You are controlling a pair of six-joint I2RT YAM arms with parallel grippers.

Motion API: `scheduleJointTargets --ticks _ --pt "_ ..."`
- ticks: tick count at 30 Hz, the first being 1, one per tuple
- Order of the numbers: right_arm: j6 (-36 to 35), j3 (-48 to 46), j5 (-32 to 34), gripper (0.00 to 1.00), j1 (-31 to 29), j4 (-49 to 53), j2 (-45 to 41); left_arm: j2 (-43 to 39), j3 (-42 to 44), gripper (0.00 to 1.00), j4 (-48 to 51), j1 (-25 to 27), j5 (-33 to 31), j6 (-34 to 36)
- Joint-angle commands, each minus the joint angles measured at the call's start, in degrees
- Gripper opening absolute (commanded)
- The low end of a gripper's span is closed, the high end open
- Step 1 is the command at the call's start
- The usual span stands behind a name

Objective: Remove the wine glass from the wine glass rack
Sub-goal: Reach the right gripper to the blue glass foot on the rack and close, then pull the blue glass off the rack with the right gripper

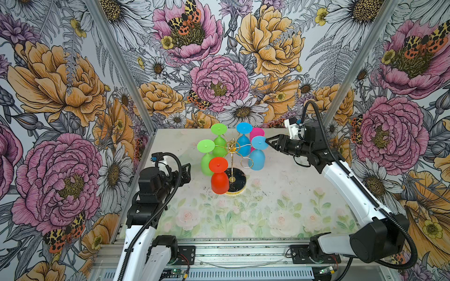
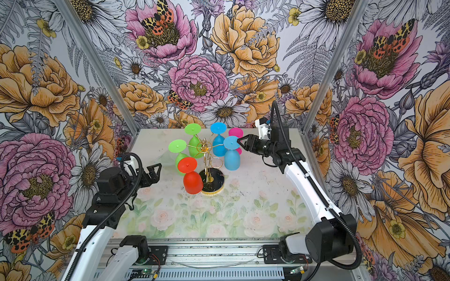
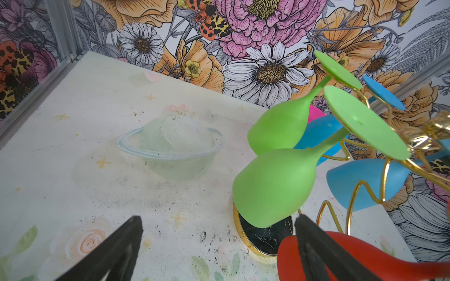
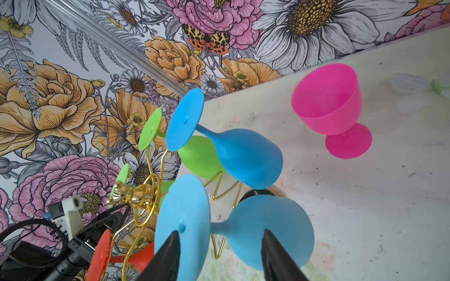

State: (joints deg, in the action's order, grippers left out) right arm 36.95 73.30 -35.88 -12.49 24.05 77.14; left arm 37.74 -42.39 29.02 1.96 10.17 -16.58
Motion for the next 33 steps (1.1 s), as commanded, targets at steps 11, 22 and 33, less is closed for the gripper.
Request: scheduleJointTargets --ticks 11,22,33 --pt "4.1 -2.6 -2.2 0.34 -1.4 -7.3 -0.9 -0.7 1.0 0.99 -1.5 -0.6 1.6 -0.4" --pt "6.9 -4.3 -3.1 0.15 -1.6 -10.3 -1.4 -1.1 1.0 0.99 -1.5 -0.6 1.4 -0.3" --pt "8.1 -4.5 -3.1 0.0 -2.8 -10.7 -3.4 -1.4 1.0 0.99 -1.5 -0.6 1.2 -0.3"
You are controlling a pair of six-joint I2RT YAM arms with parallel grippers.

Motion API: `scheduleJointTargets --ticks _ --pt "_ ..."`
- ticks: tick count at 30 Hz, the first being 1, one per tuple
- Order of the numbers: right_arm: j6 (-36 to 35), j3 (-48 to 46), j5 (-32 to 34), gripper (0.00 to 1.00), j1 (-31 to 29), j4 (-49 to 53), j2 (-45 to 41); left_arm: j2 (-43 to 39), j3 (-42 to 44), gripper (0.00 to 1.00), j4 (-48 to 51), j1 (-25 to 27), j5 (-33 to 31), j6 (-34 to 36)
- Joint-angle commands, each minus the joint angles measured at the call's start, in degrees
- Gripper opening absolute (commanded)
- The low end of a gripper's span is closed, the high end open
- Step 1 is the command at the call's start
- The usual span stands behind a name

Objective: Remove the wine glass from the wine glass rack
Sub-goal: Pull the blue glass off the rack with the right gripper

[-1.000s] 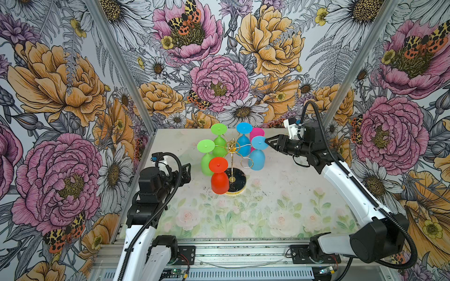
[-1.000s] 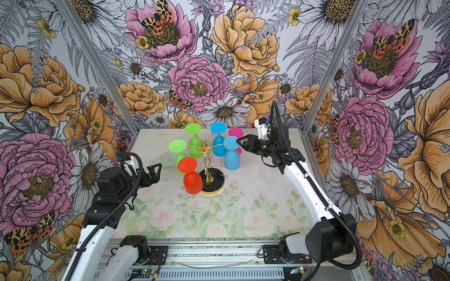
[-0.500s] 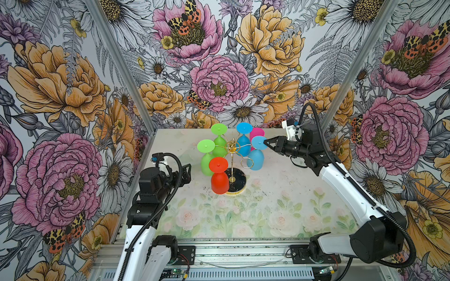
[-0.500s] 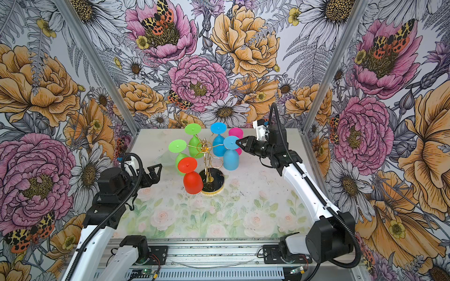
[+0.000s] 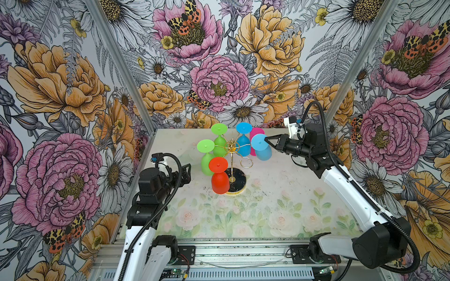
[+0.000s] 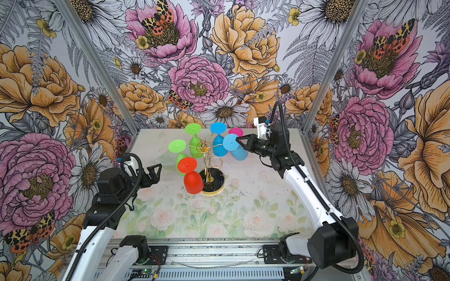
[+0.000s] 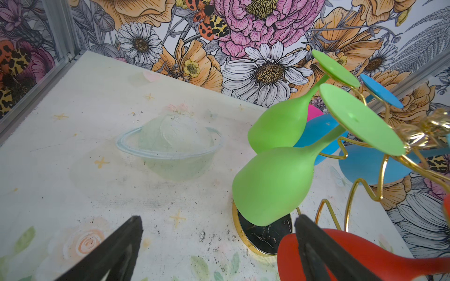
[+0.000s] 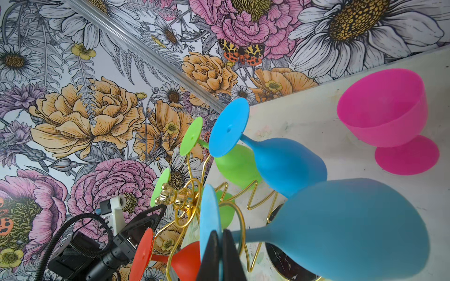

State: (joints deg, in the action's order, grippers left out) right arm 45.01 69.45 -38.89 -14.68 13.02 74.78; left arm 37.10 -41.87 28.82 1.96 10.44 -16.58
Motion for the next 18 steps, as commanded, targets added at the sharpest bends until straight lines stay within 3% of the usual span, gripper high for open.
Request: scheduleJointTargets --ticks 1,18 --pt "0.2 -0.7 0.0 0.0 -1.0 0.2 -1.1 -0.8 0.5 0.99 -1.4 -0.6 0.9 -0.4" --pt "2.8 0.7 0.1 0.0 -4.4 -4.4 1.0 -1.0 0.7 0.99 -1.3 -0.6 1.4 -0.3"
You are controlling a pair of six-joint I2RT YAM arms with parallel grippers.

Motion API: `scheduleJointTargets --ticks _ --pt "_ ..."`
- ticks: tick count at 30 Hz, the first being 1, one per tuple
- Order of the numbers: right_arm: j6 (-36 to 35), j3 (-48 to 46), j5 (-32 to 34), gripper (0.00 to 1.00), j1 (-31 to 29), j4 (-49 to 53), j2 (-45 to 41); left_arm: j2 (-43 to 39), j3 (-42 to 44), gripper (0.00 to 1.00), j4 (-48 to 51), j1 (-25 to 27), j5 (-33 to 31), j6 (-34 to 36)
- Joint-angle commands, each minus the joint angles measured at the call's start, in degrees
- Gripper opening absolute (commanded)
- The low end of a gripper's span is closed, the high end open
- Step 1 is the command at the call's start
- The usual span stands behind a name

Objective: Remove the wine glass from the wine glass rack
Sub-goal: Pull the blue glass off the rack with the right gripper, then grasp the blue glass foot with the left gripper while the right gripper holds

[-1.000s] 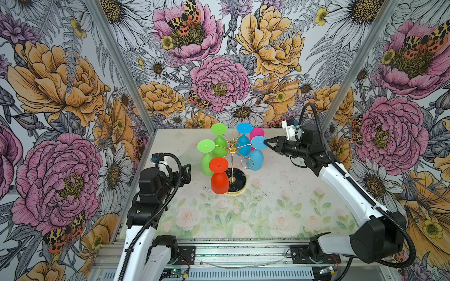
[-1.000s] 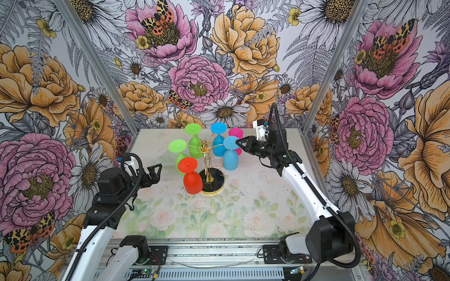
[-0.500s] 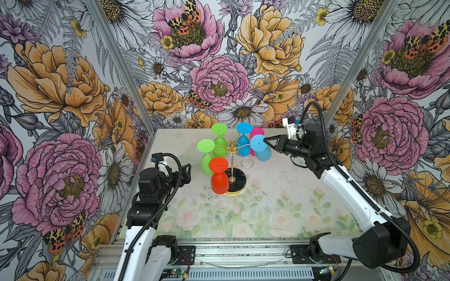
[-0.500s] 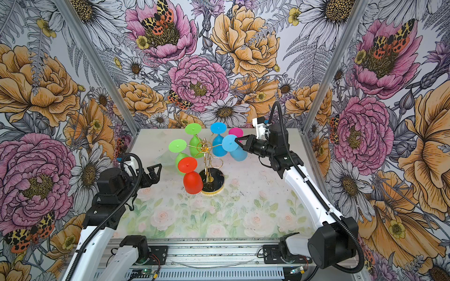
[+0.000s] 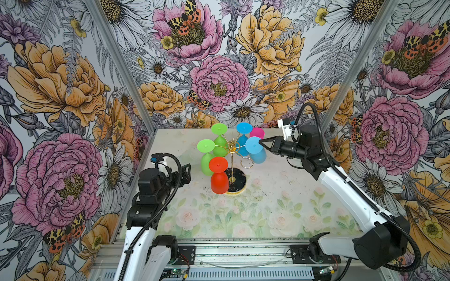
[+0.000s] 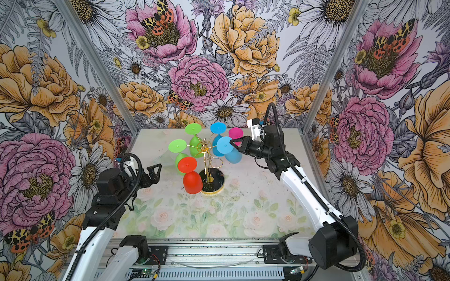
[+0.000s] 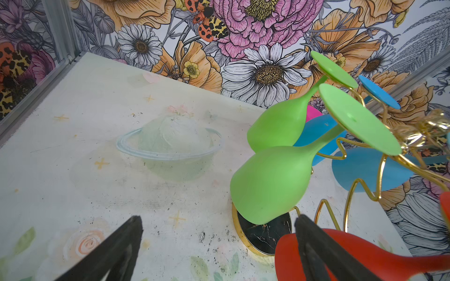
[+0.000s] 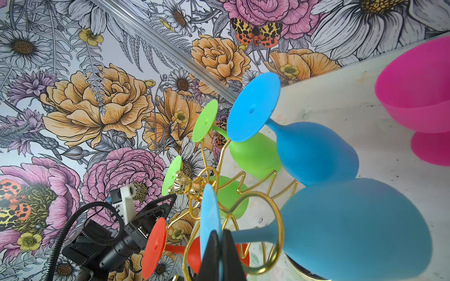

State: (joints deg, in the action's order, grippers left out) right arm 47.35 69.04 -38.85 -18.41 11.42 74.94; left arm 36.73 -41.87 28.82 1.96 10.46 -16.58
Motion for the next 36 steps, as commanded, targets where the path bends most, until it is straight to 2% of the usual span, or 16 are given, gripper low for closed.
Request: scheduleJointTargets --ticks 1,11,21,27,32,36 --pt "0.5 1.3 -0.1 0.0 -0.8 -3.0 1.3 -0.5 0.6 0.99 -1.4 -0.6 1.5 -0.4" --pt "0.2 1.4 -1.8 0.0 -2.2 -3.6 1.8 -0.4 0.2 0.99 -1.3 -0.6 4.1 -0.3" --pt "-0.1 -4.5 -1.5 0.0 -1.8 -2.6 -6.5 -2.4 0.2 0.99 -1.0 -0.6 10.9 -2.8" --pt "-0.3 -7.2 -1.8 0.0 -0.1 -1.4 -10.4 -4.3 -3.4 0.99 3.7 0.0 13.9 -2.2" --pt "-3.8 -9.8 -1.4 0.0 0.7 2.5 -14.2 -4.5 -5.2 0.98 5.5 2.2 19.1 -3.3" --pt "-7.7 -11.4 -2.2 0.0 0.8 6.7 -17.7 -4.2 -5.3 0.95 5.6 6.4 22.7 -5.6"
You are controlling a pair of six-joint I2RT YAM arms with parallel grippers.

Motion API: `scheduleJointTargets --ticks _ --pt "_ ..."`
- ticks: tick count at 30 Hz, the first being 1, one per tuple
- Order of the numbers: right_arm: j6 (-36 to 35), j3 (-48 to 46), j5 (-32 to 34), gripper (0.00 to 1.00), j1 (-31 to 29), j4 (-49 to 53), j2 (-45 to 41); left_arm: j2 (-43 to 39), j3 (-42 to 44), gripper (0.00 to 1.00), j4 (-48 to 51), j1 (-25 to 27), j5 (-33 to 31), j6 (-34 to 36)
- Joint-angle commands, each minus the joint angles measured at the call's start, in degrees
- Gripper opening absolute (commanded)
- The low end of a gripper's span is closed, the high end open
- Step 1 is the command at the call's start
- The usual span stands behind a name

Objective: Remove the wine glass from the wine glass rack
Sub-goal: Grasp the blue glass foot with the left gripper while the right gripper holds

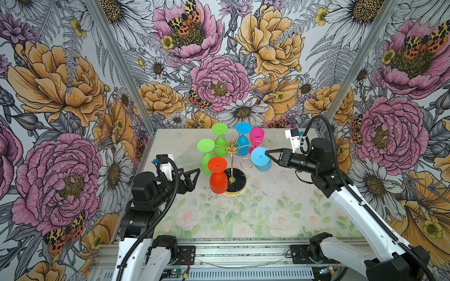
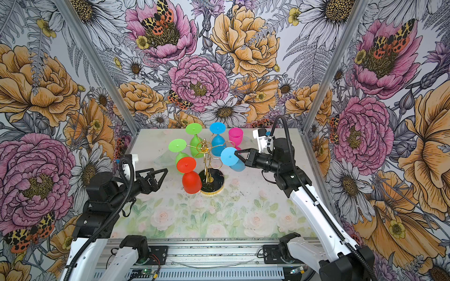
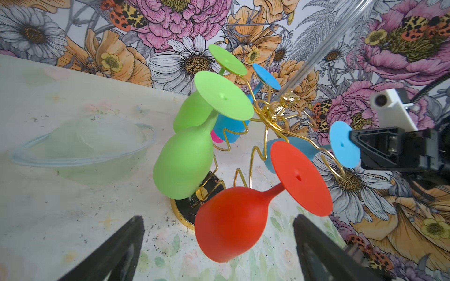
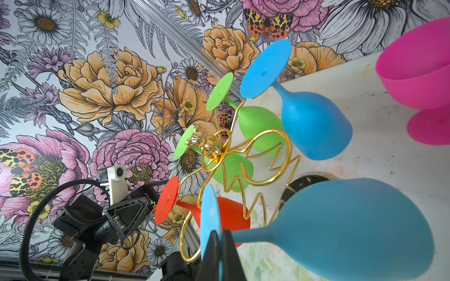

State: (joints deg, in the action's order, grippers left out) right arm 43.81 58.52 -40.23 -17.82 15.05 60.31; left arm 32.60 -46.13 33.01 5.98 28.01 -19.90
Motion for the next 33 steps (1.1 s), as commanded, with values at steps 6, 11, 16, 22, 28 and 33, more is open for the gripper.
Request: scheduleJointTargets --ticks 6,11,16,22,28,33 --pt "-8.5 -5.6 -2.1 0.0 -0.2 6.5 -8.6 0.2 -1.3 0.94 1.3 18.2 -0.6 -4.6" --pt "-11.6 -9.7 -2.0 0.0 -3.3 8.2 -11.7 2.5 -1.5 0.9 -0.2 35.0 -10.4 -7.7" --pt "-13.1 -12.0 -1.7 0.0 -9.0 8.2 -14.8 7.0 -0.5 0.83 -6.3 46.4 -15.4 -10.9" --pt "-14.1 -12.5 0.2 0.0 -15.4 8.2 -17.9 13.1 1.4 0.75 -17.1 51.3 -15.2 -14.5" --pt "-15.1 -12.9 0.9 0.0 -17.6 8.1 -18.9 18.8 1.4 0.63 -25.0 52.5 -12.3 -16.6" --pt "-15.3 -13.2 1.1 0.0 -17.7 8.1 -20.1 20.8 1.2 0.49 -28.0 52.8 -9.7 -17.9"
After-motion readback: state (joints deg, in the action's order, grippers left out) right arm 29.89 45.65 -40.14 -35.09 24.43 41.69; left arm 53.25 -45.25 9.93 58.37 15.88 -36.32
